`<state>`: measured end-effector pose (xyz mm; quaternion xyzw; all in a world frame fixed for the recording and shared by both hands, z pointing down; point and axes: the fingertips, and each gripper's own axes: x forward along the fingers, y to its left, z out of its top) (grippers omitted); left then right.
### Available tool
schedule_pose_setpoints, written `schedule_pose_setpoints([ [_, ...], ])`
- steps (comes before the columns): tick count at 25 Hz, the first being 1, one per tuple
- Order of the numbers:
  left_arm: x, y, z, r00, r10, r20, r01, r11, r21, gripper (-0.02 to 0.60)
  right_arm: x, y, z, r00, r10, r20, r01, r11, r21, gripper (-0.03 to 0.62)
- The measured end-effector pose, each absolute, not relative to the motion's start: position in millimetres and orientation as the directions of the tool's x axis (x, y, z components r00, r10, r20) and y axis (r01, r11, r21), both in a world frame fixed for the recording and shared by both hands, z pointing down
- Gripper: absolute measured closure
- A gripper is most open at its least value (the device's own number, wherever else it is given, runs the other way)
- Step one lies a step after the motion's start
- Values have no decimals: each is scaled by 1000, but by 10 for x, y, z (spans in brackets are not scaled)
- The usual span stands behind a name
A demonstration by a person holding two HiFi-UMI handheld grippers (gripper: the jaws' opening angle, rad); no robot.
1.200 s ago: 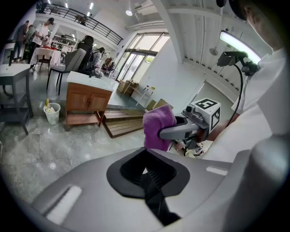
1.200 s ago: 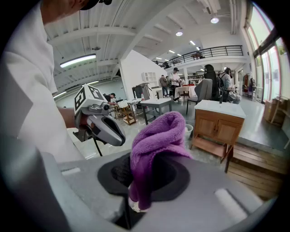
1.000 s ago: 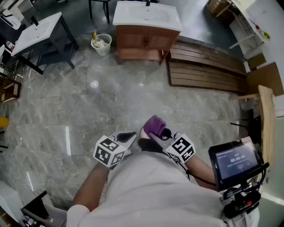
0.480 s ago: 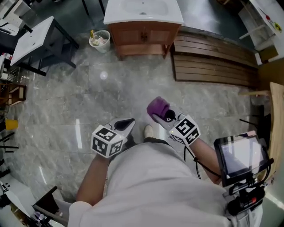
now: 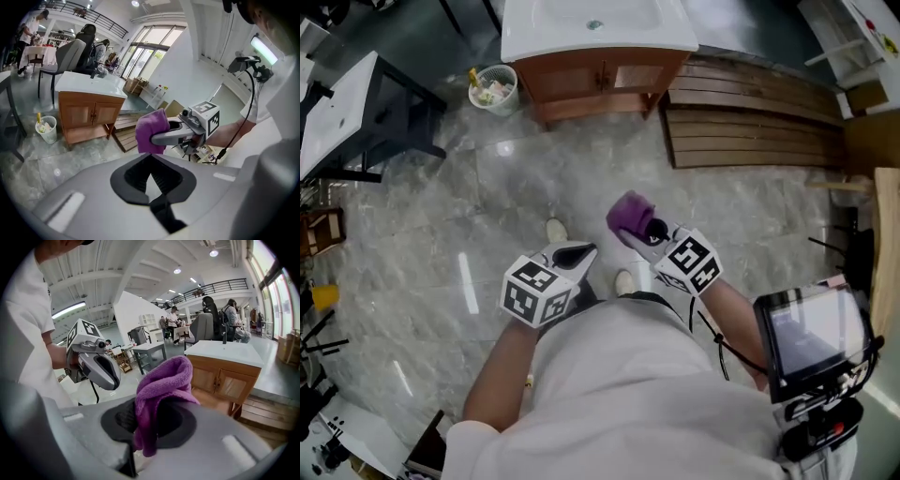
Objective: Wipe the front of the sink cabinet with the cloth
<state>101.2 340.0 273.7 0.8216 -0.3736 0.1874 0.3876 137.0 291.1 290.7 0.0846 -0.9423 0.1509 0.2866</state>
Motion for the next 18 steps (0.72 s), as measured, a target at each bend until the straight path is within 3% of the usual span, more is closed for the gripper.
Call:
schedule_pose_setpoints([
  [9, -348, 2352, 3100, 700, -365, 614, -707, -474, 525, 575, -305, 1740, 3634, -734, -1, 679, -193, 959, -207, 522],
  [18, -952, 1603, 3772, 643, -408, 649, -766, -329, 552, 575, -1589, 630, 4671, -695, 134, 707, -53, 970, -236, 522],
])
